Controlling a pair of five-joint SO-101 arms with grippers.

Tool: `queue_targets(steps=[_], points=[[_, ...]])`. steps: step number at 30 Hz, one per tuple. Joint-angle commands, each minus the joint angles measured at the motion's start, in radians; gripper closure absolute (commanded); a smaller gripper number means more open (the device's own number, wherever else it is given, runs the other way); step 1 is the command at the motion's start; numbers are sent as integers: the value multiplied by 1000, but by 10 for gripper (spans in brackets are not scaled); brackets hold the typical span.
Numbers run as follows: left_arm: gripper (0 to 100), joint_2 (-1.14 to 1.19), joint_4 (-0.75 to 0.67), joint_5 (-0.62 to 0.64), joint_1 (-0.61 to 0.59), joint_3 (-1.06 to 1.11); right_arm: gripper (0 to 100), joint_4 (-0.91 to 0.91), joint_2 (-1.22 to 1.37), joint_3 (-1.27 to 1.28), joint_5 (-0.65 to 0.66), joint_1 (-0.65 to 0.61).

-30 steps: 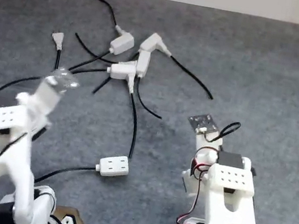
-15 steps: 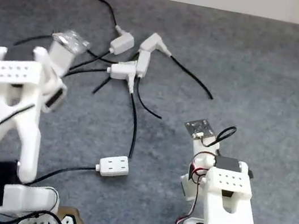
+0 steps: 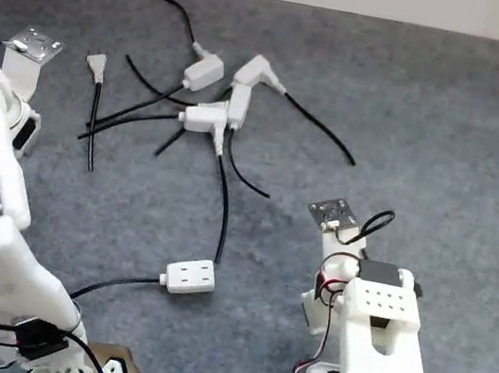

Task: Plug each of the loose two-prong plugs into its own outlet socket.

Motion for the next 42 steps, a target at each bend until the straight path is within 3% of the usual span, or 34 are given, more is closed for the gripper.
queue_targets(steps=[1,8,20,26,32,36,42], points=[[902,42,-61,-12,39,-116,393,-13,-12,-5,5,1],[901,165,-164,44,174,-308,393,-13,-12,-5,5,2],[854,529,-210,135,202,-708,393,-13,-12,-4,11,-1],[854,598,-161,281,234,-903,393,-13,-12,-4,11,-2],[854,599,-35,505,274,-1030,393,-13,-12,-4,11,-2],[854,599,5,721,283,-1029,393,-13,-12,-4,11,-2],[905,611,31,760,274,-1027,393,-13,-12,-4,11,-2]])
